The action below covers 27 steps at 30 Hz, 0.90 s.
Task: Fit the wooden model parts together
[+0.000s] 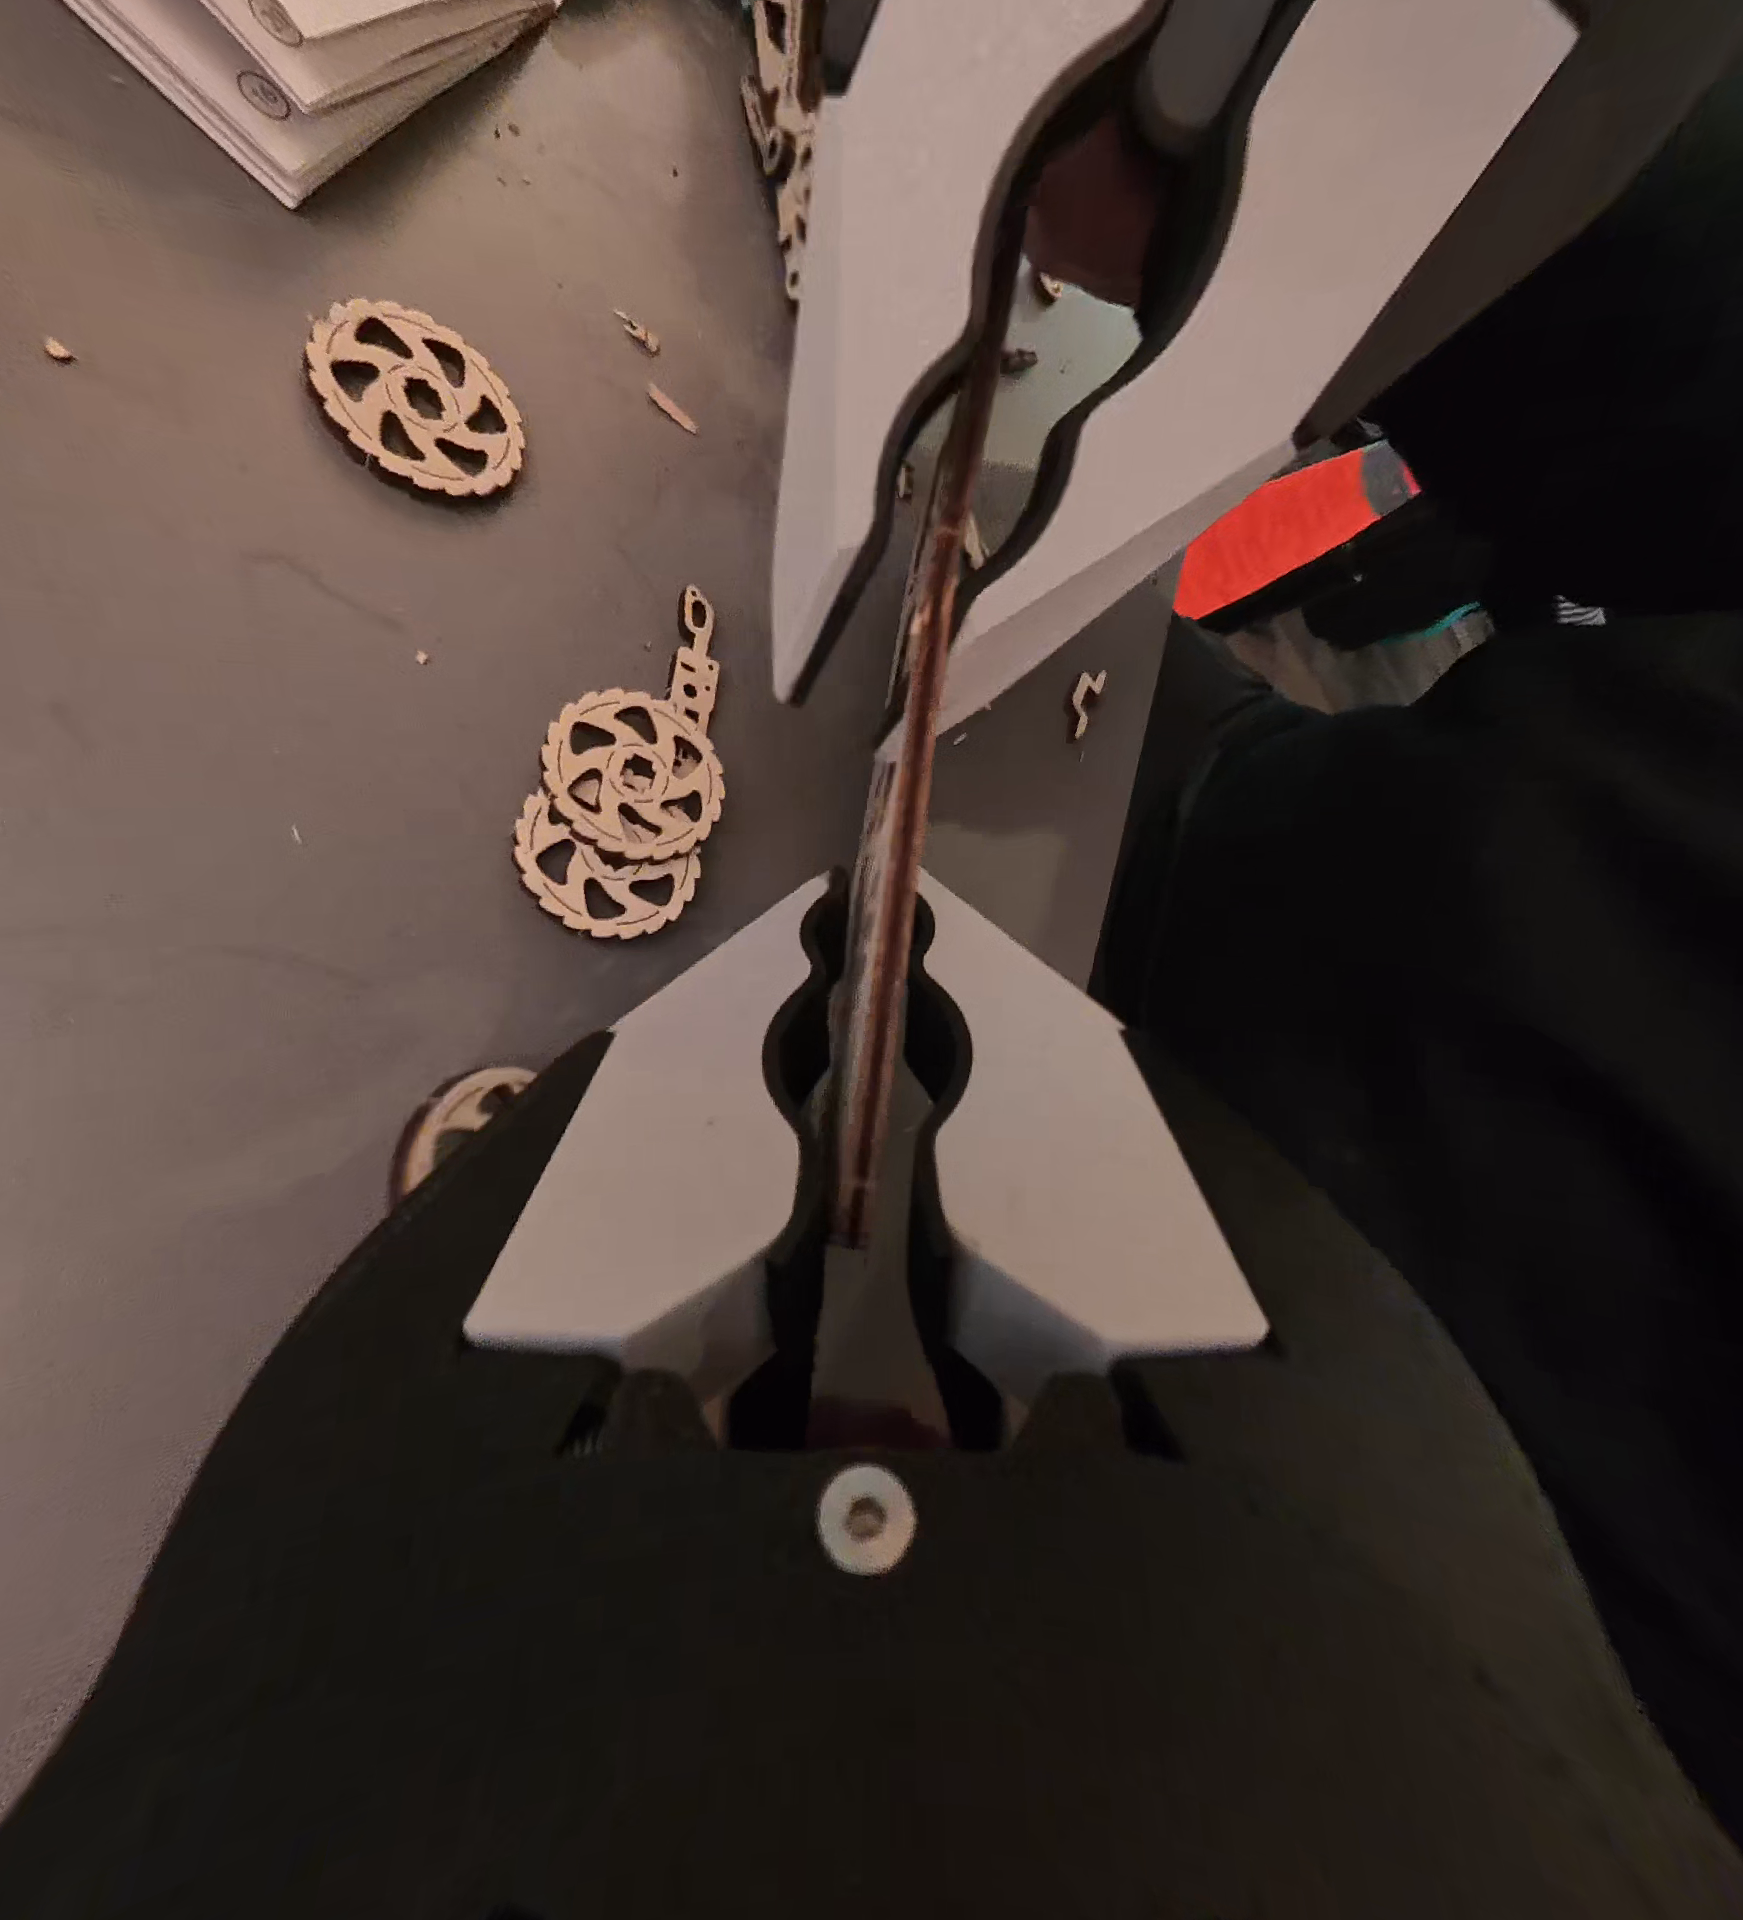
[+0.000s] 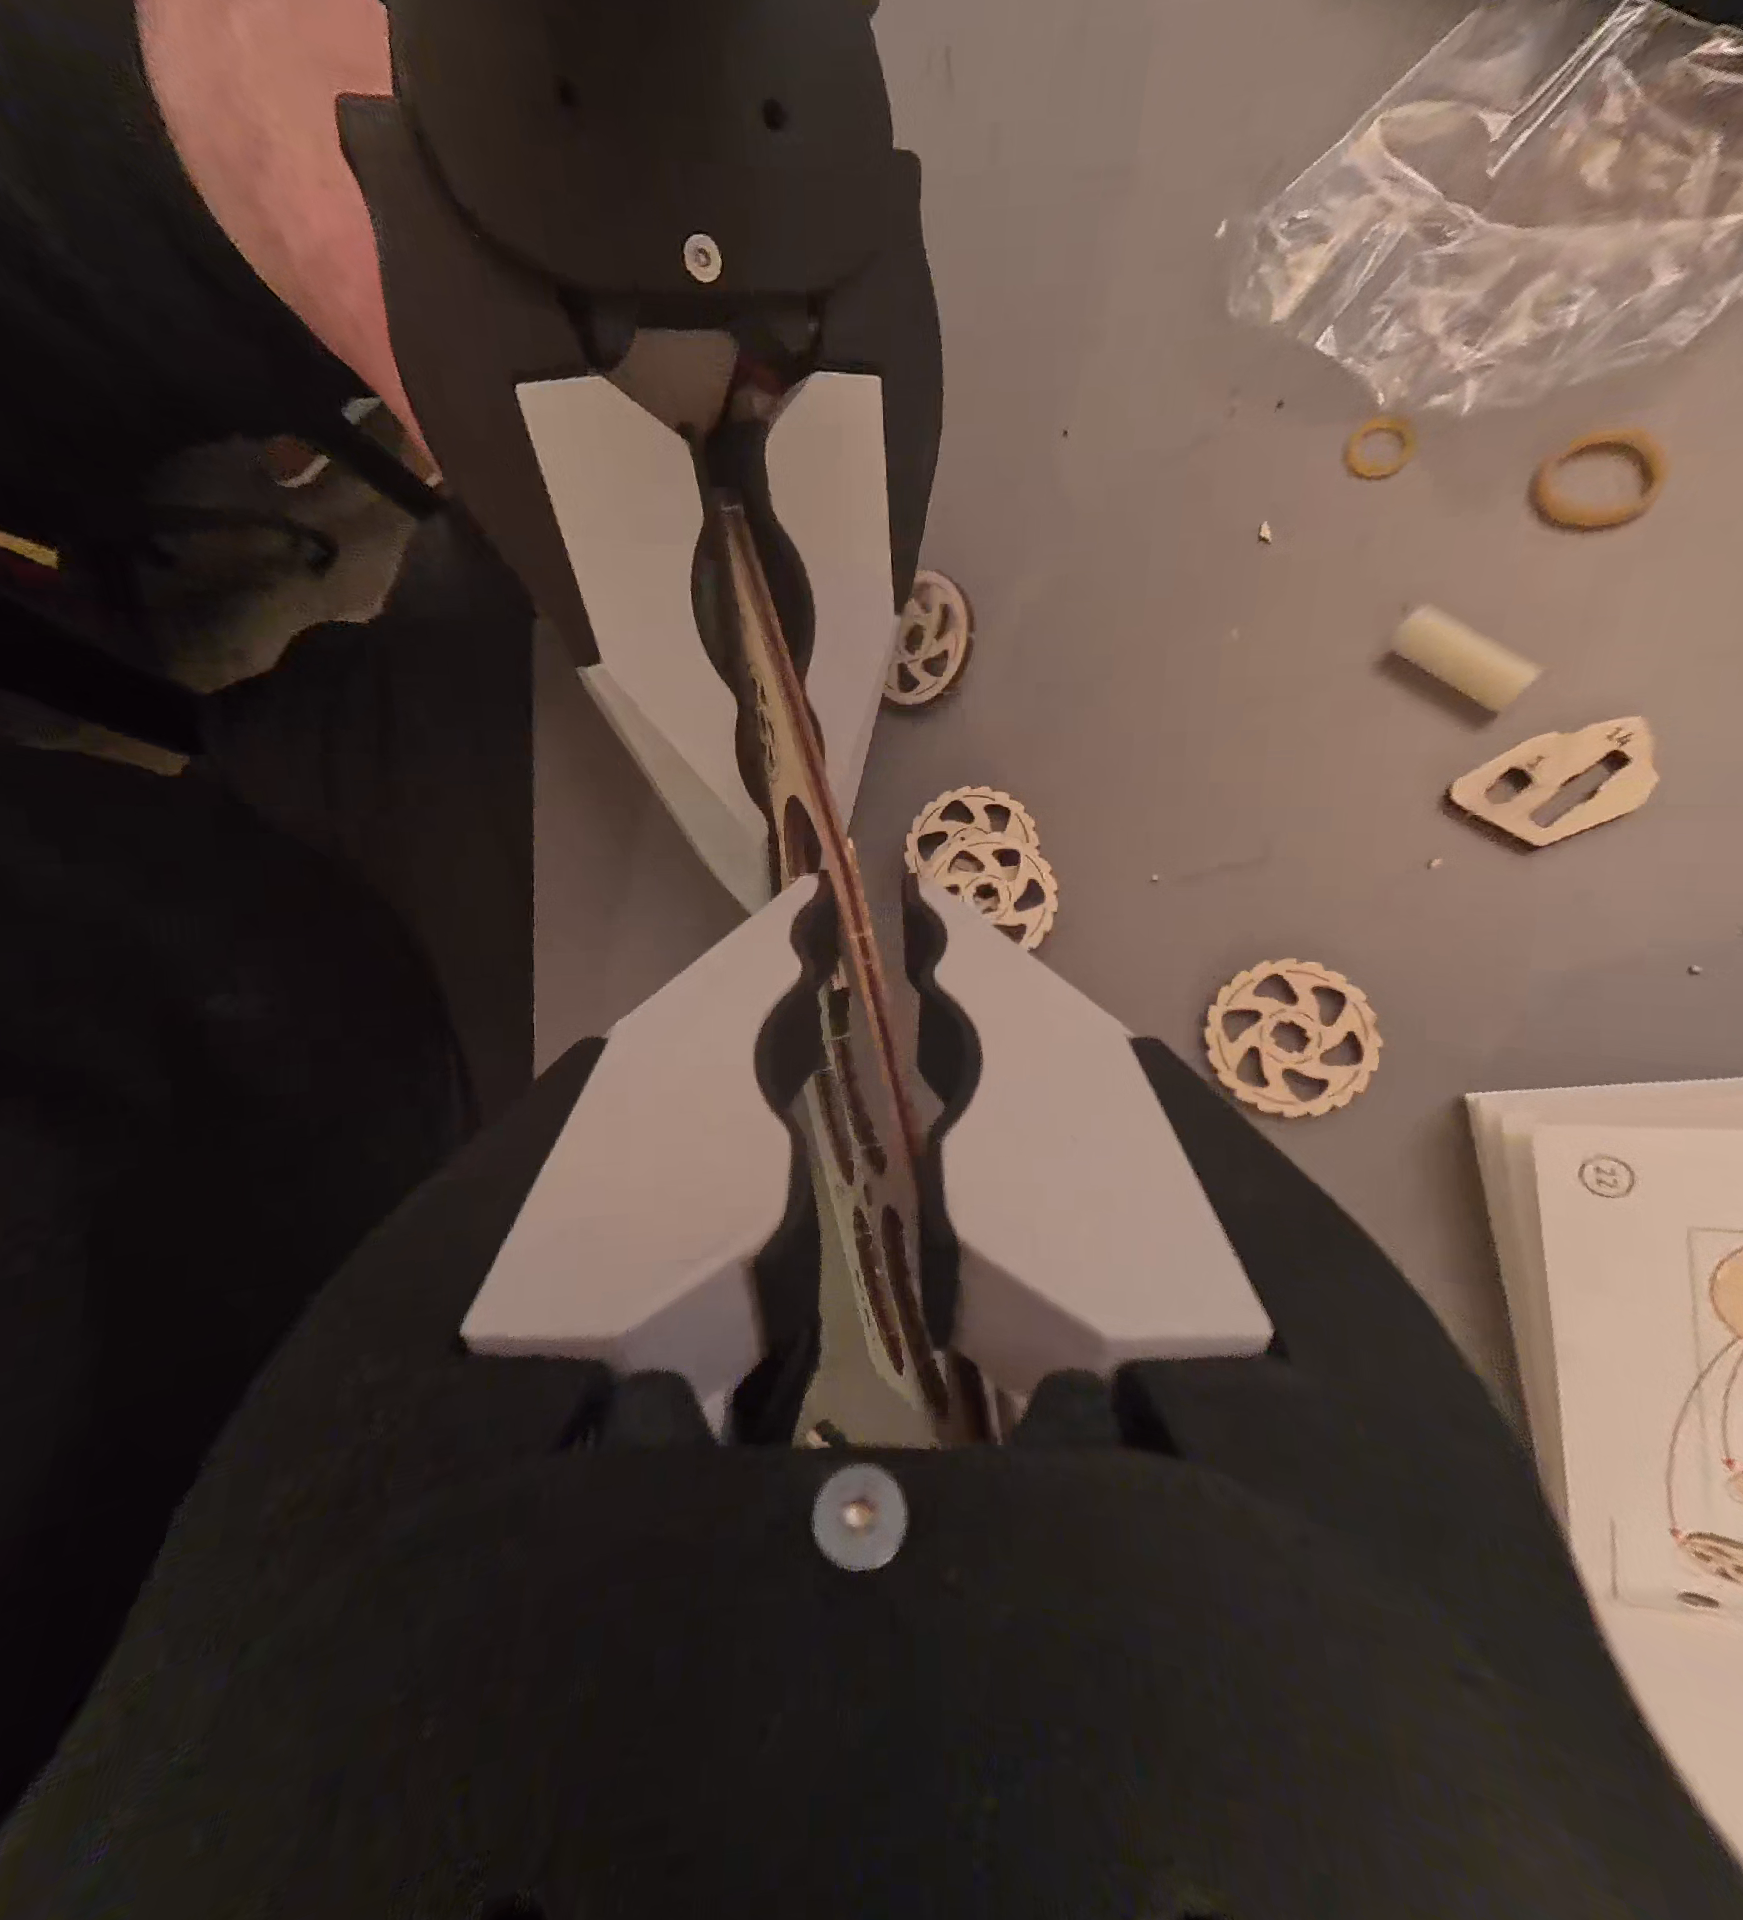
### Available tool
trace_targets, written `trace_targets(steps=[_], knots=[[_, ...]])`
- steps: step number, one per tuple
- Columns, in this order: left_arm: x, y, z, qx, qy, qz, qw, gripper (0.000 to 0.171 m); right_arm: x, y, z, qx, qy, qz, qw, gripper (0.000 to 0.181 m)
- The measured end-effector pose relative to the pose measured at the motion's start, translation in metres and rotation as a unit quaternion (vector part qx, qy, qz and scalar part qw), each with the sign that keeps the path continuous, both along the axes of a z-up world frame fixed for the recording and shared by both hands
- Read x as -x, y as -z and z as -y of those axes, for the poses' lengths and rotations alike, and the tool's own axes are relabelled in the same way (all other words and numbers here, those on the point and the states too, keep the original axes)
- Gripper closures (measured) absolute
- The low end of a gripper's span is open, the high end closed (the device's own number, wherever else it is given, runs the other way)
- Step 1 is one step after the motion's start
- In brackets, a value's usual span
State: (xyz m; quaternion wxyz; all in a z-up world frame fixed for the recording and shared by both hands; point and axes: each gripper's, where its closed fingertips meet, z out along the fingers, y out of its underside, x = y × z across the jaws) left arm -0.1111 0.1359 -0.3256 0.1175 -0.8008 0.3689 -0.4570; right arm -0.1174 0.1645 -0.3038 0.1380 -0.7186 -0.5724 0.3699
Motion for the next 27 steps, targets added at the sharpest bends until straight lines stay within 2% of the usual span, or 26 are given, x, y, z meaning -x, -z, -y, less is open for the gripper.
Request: trace_targets(steps=[1,2,4,6,9,11,15,19,21,25,27], knots=[[0.001,0.0,-0.002,0.0,-0.004,0.001,1.0,0.166,-0.001,-0.002,0.002,-0.006,-0.007,-0.007,1.0,0.169],[0.001,0.001,-0.003,0.003,-0.006,0.002,1.0,0.165,-0.003,-0.002,0.002,-0.025,-0.011,-0.006,1.0,0.155],[0.002,0.001,-0.002,0.007,-0.006,0.01,1.0,0.168,-0.007,-0.003,0.0,-0.041,-0.009,-0.003,0.999,0.142],[0.002,0.001,-0.002,0.006,-0.004,0.01,1.0,0.168,-0.007,-0.003,0.006,-0.037,-0.025,-0.005,0.999,0.138],[0.0,0.0,-0.003,-0.017,-0.001,-0.001,1.0,0.168,-0.01,0.014,0.008,-0.079,-0.042,0.048,0.995,0.142],[0.0,0.0,-0.001,-0.022,0.005,-0.001,1.0,0.169,-0.007,0.017,0.006,-0.092,-0.035,0.05,0.994,0.15],[0.001,0.001,-0.003,-0.028,0.004,-0.001,1.0,0.169,-0.007,0.019,0.006,-0.085,-0.018,0.071,0.994,0.154],[0.0,0.001,-0.006,-0.038,0.003,-0.004,0.999,0.169,-0.009,0.02,0.009,-0.064,-0.031,0.075,0.995,0.163],[0.0,0.001,-0.008,-0.04,-0.011,-0.002,0.999,0.169,-0.01,0.021,0.003,-0.089,-0.024,0.088,0.992,0.165],[0.0,0.002,-0.01,-0.034,-0.027,-0.008,0.999,0.169,-0.009,0.022,-0.001,-0.102,-0.015,0.09,0.991,0.163],[0.0,0.001,-0.01,-0.024,-0.026,-0.003,0.999,0.169,-0.008,0.02,-0.006,-0.116,0.002,0.084,0.99,0.153]])
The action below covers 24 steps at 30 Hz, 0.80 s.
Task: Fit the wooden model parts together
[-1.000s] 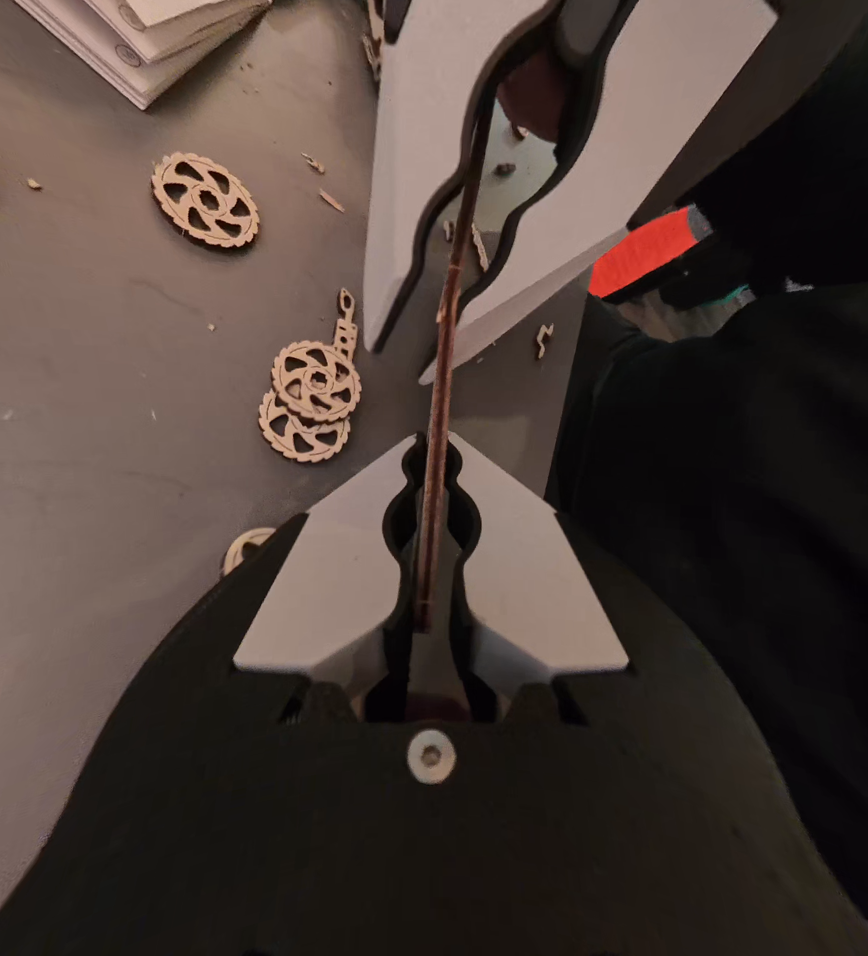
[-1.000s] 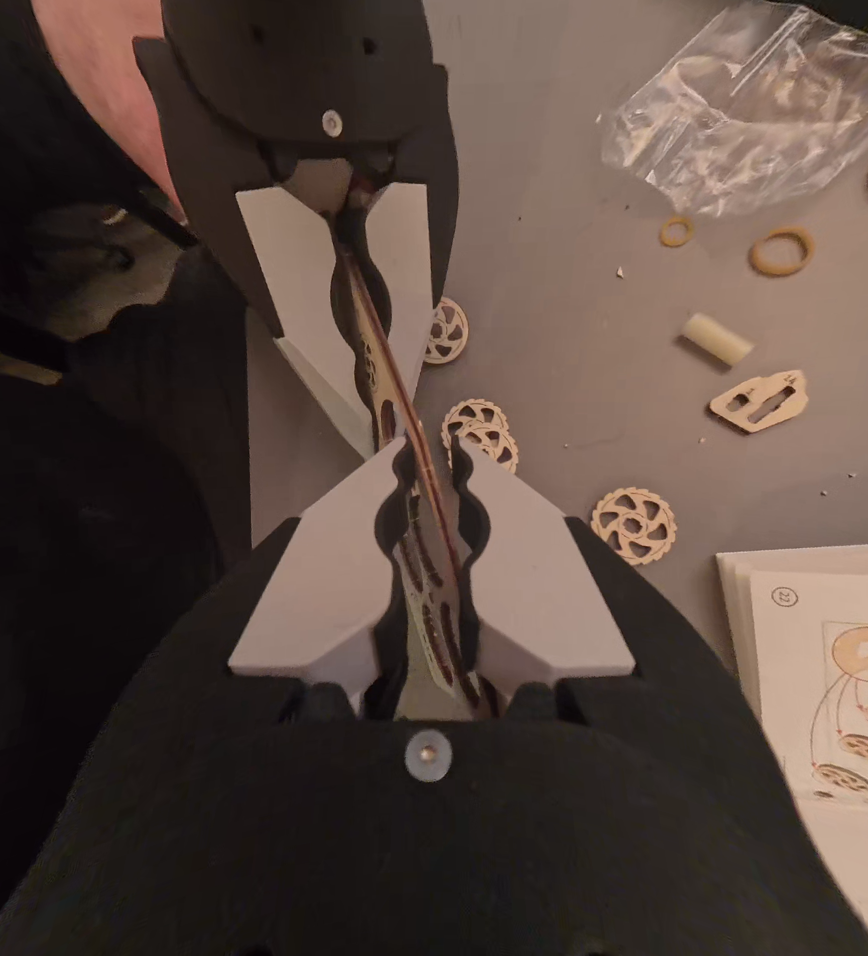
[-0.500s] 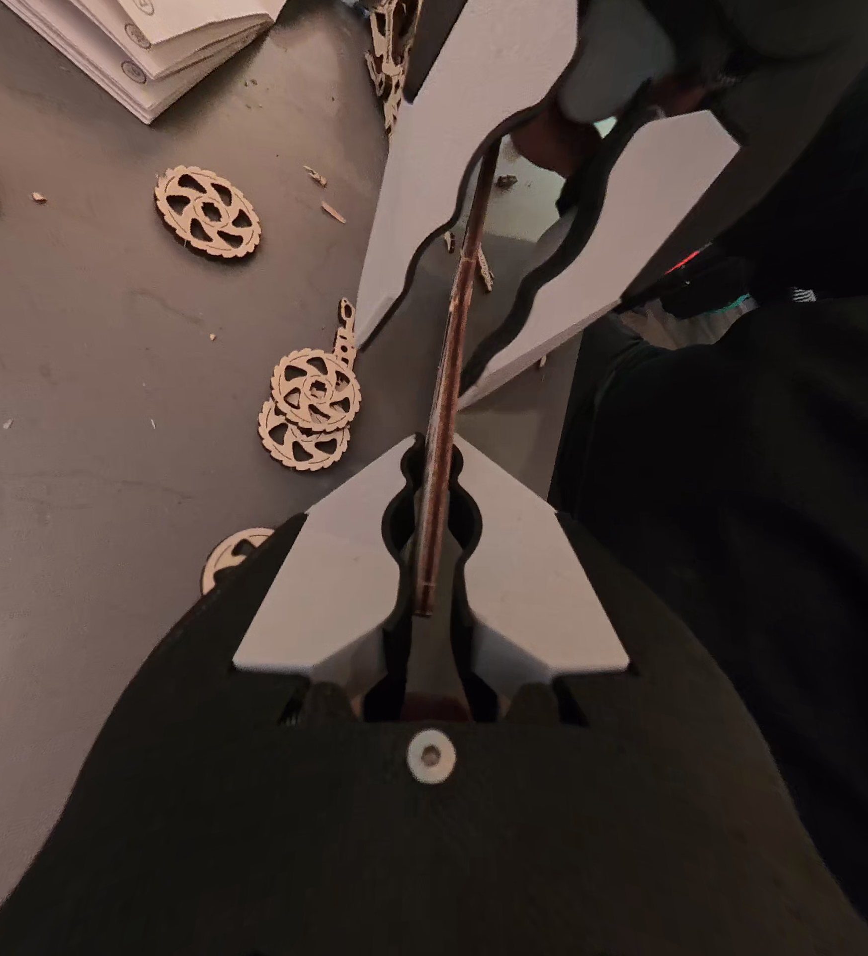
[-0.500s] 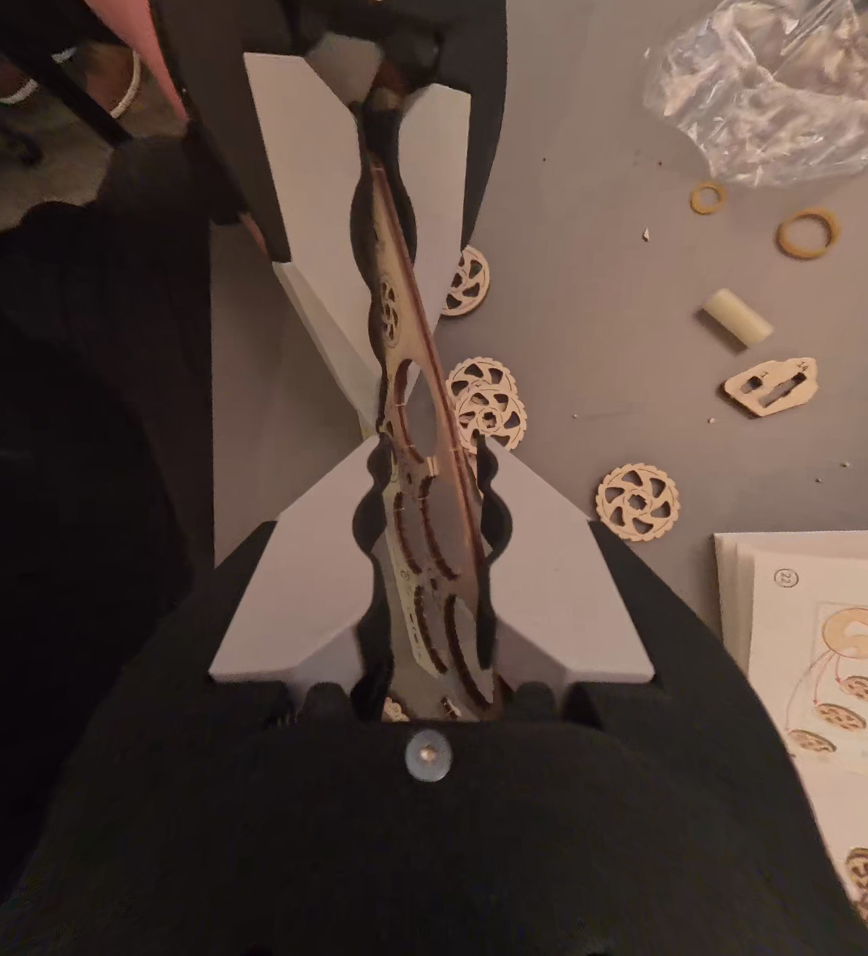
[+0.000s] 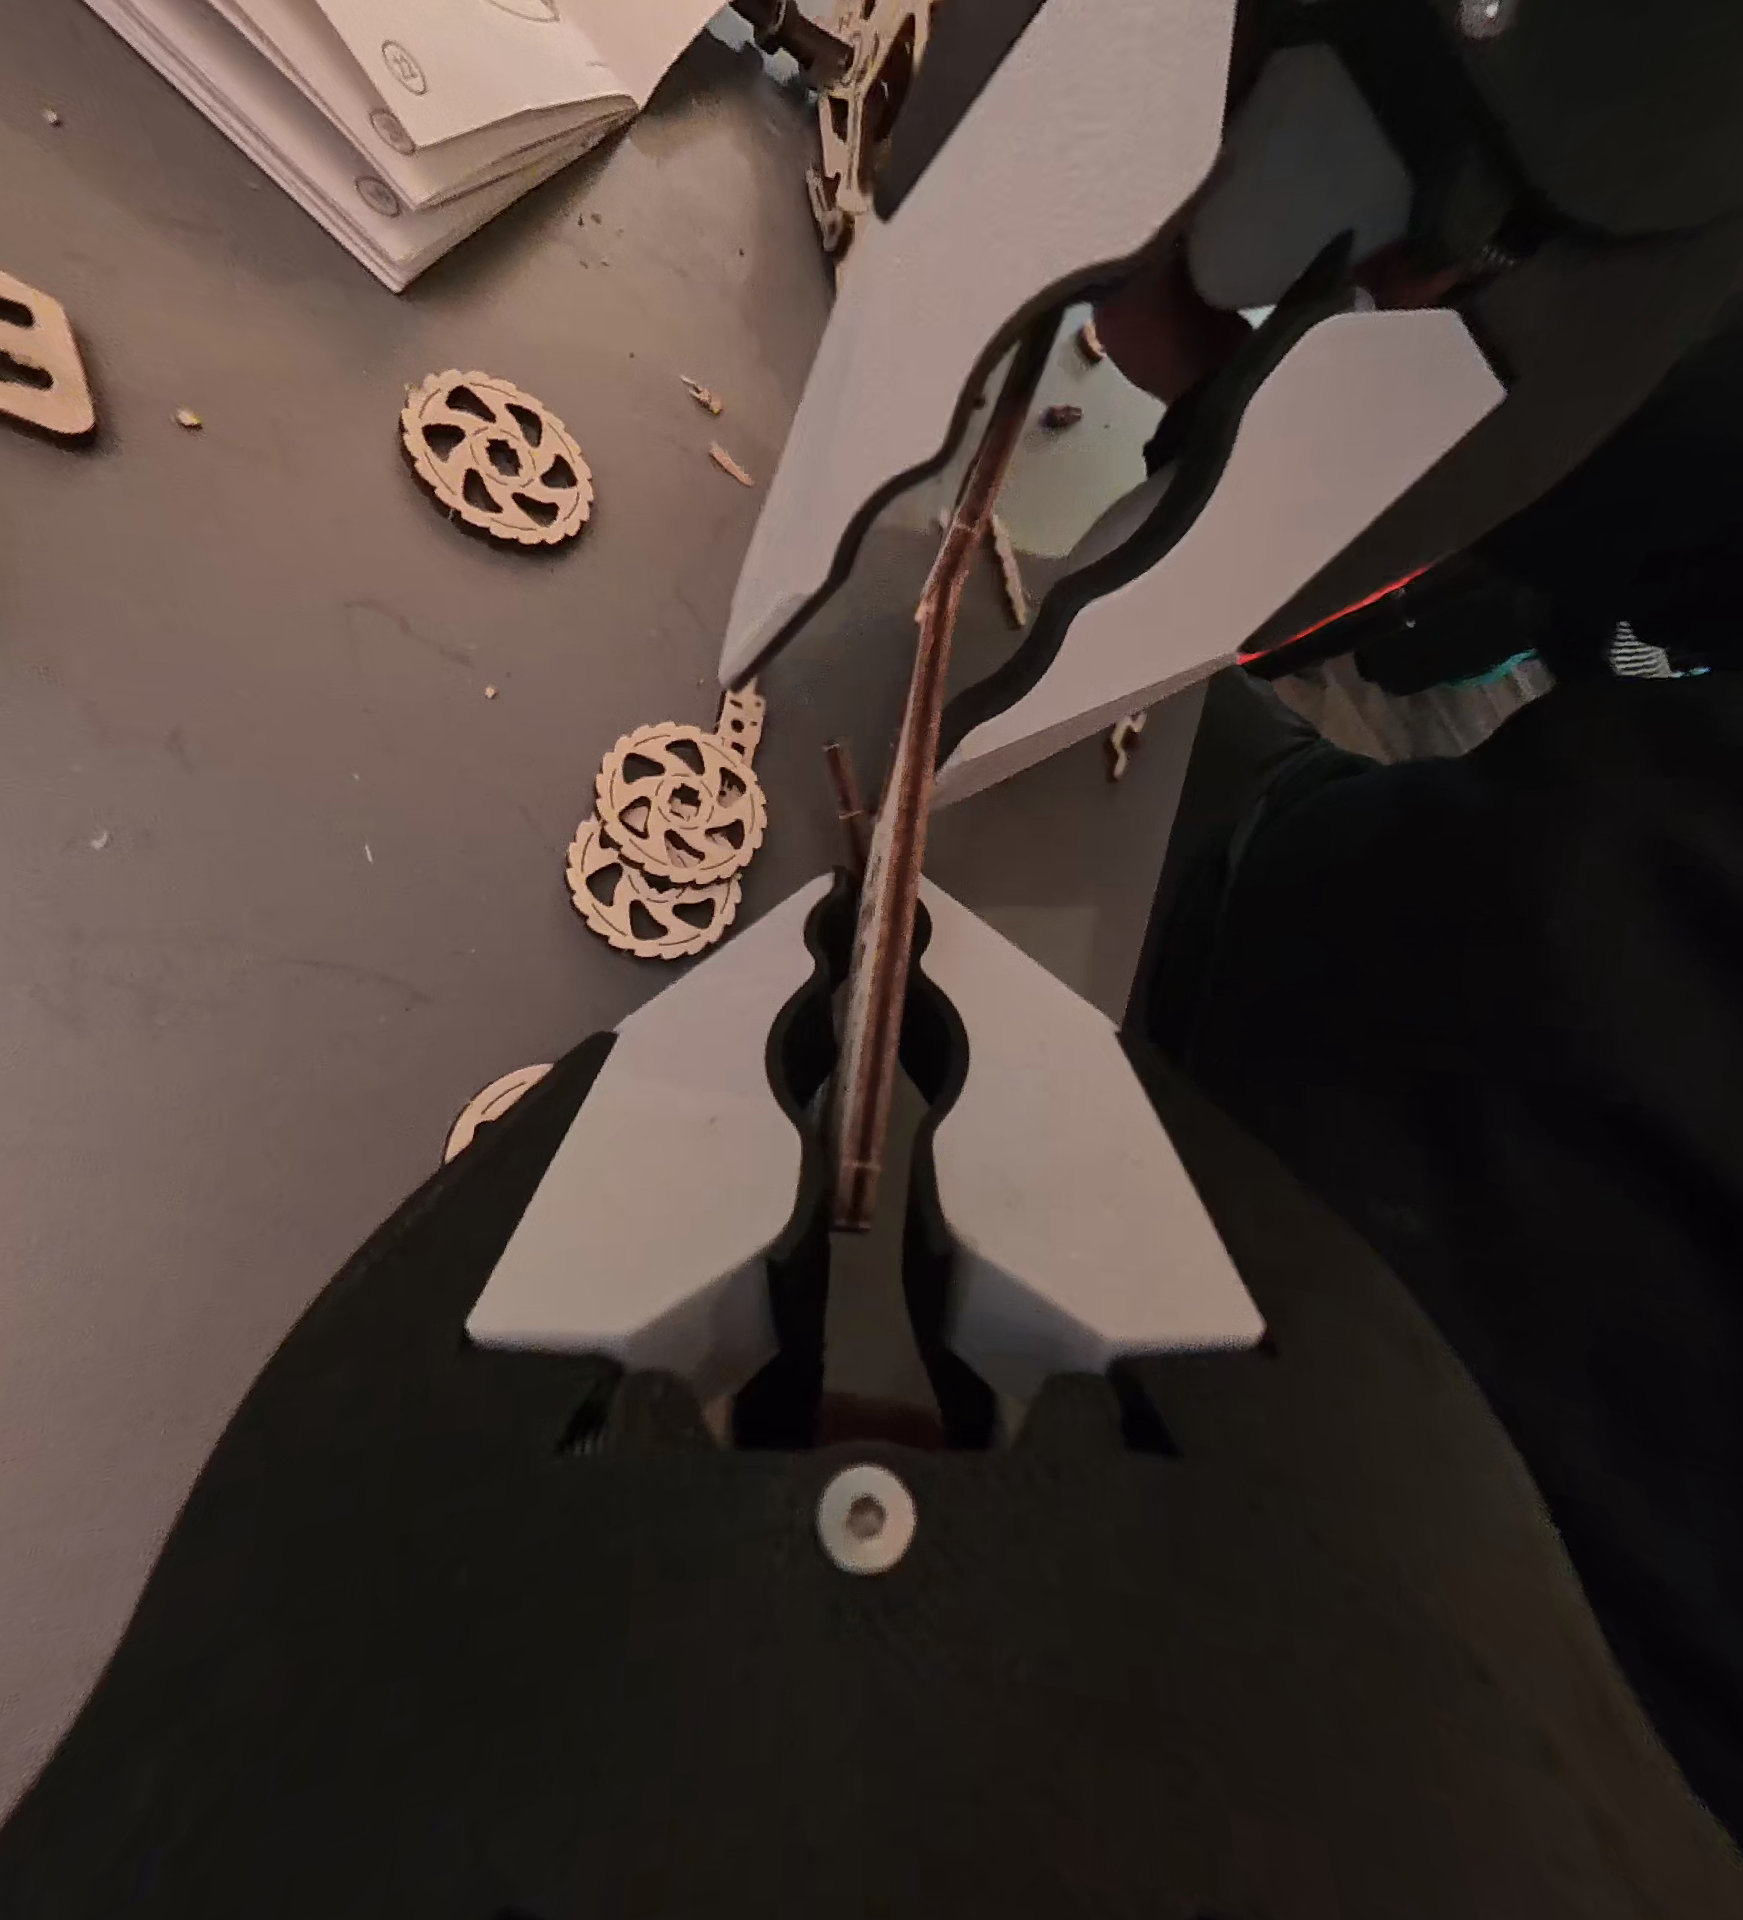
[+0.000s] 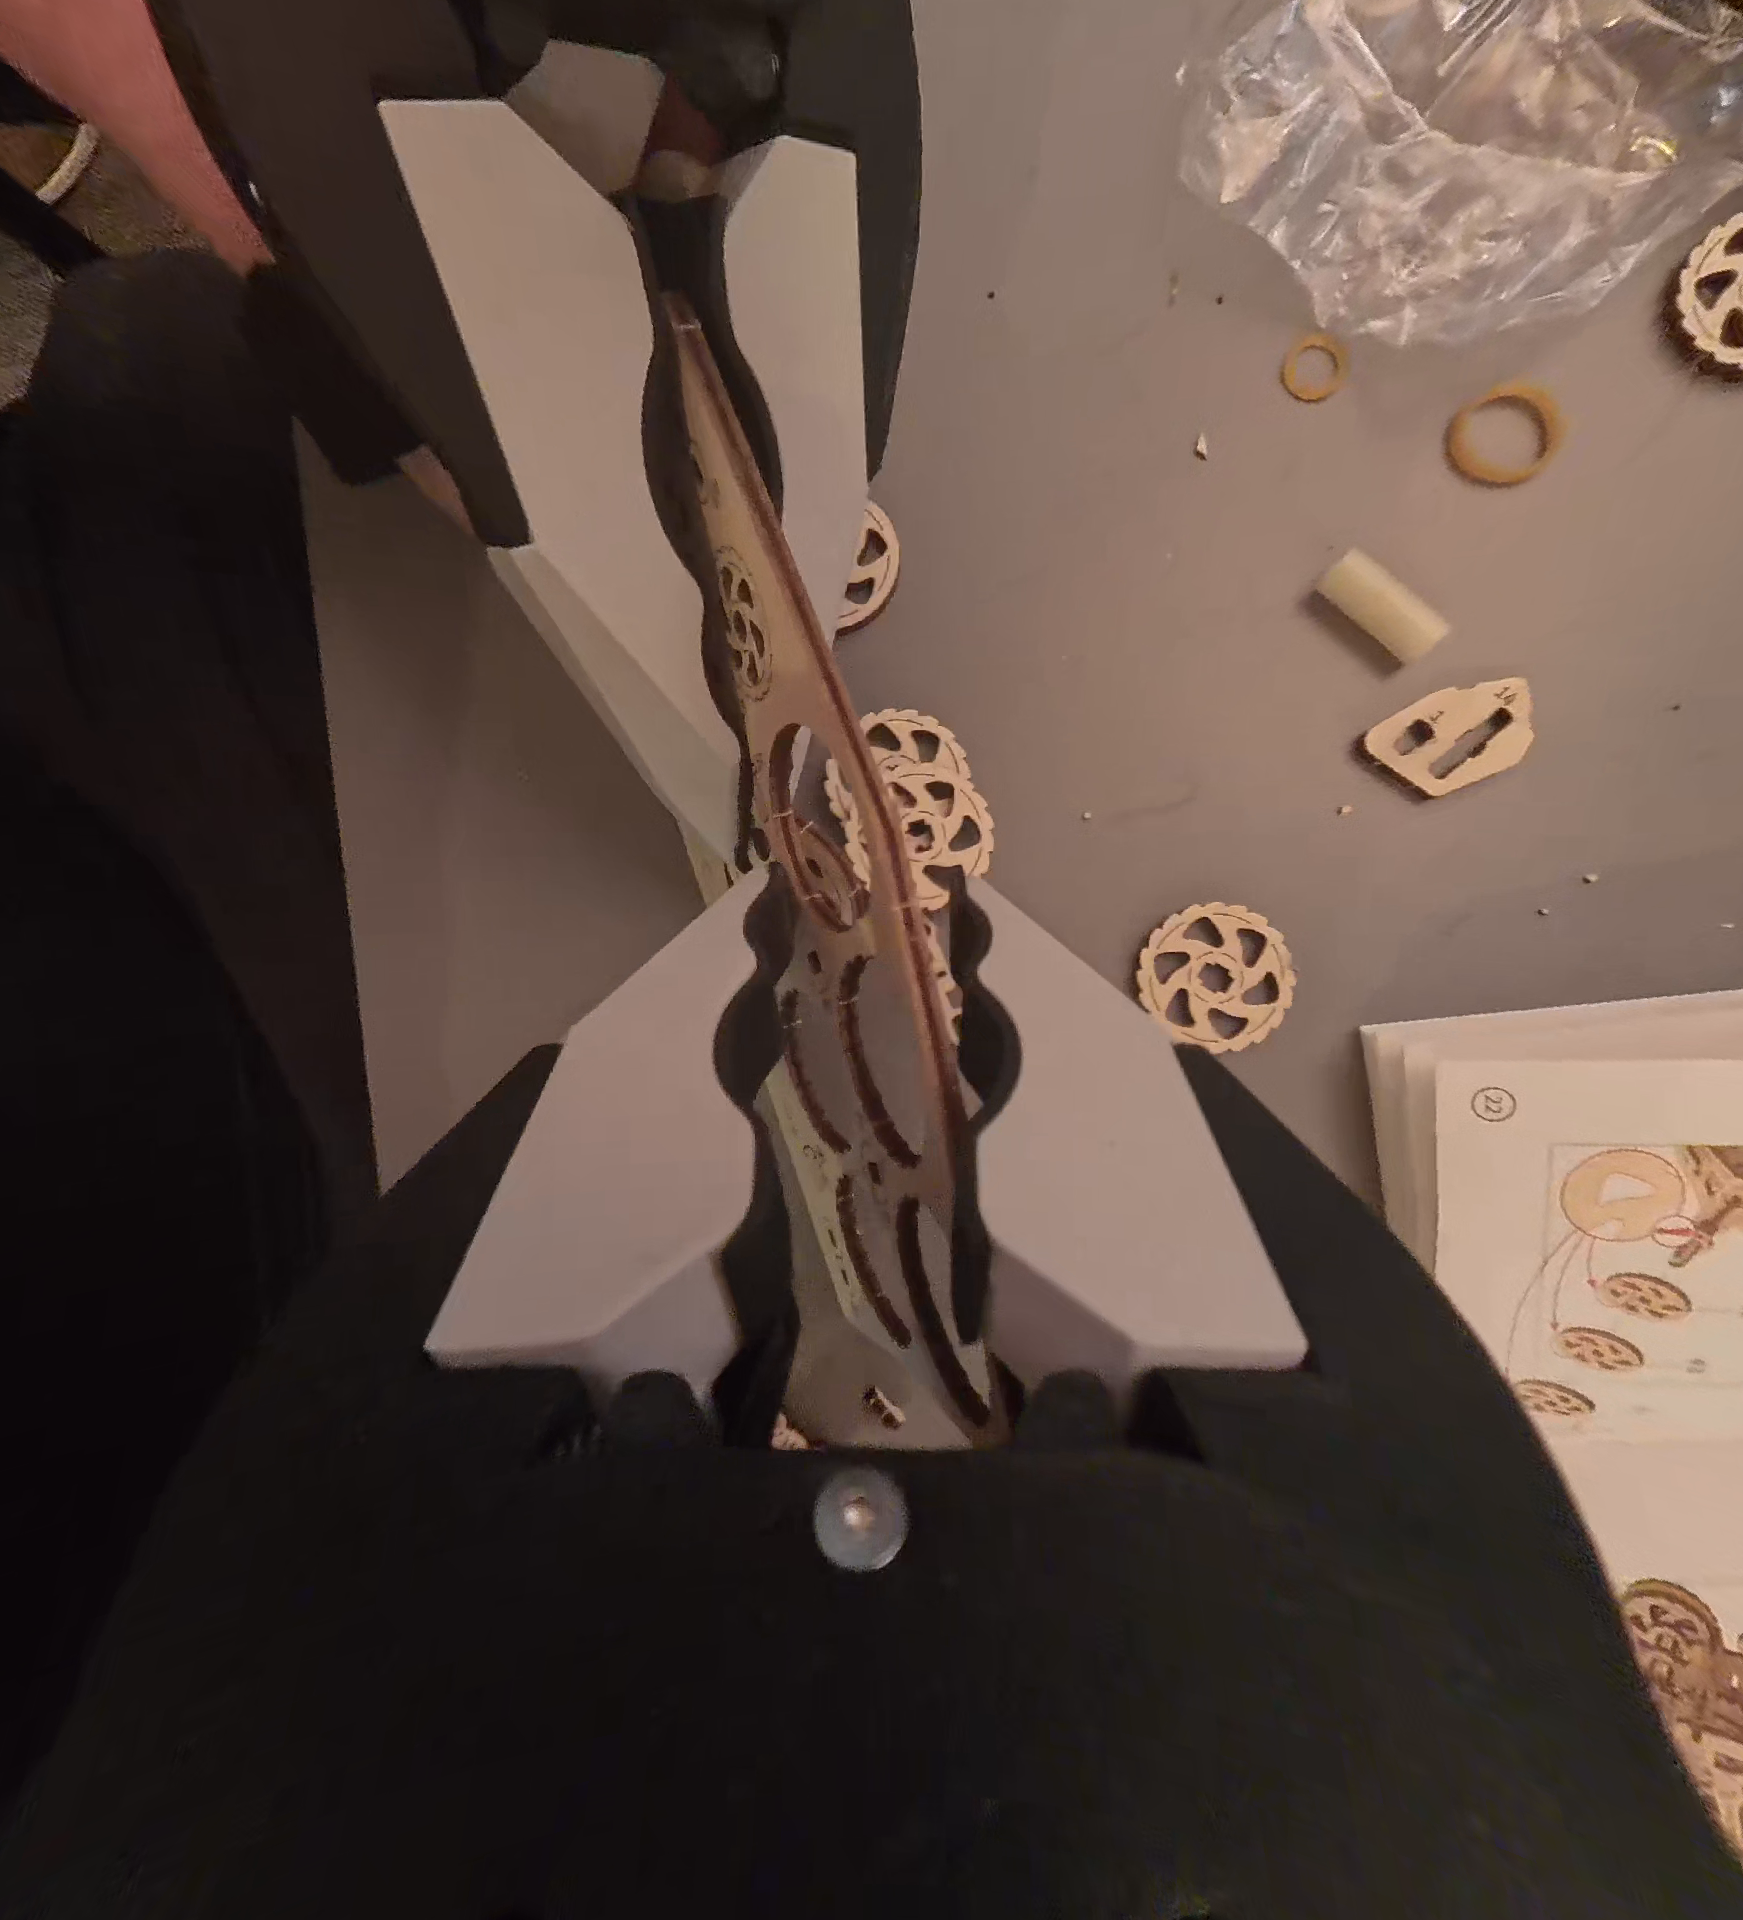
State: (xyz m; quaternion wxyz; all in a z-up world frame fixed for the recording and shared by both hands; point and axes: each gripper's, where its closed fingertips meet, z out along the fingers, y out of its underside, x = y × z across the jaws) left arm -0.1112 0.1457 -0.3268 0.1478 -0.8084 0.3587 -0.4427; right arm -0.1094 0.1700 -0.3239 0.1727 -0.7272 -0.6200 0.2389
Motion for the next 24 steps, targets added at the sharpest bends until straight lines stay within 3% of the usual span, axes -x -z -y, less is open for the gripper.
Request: trace_targets(steps=[6,12,16,19,24], knots=[[-0.004,0.0,0.003,0.015,-0.006,0.005,1.0,0.161,-0.004,-0.002,0.008,0.016,-0.003,-0.006,1.0,0.15],[0.01,0.001,0.006,0.022,-0.01,-0.001,1.0,0.144,-0.008,-0.002,0.014,0.01,-0.019,-0.01,1.0,0.162],[0.015,-0.009,0.007,0.01,-0.013,0.033,0.999,0.166,-0.016,-0.004,0.016,0.042,-0.017,-0.015,0.999,0.162],[0.009,-0.007,0.014,0.012,0.005,0.032,0.999,0.167,-0.007,-0.021,0.017,0.038,-0.019,-0.042,0.998,0.152],[0.003,-0.006,0.016,0.01,0.016,0.021,1.0,0.168,0.01,-0.03,0.017,0.042,-0.014,-0.063,0.997,0.169]])
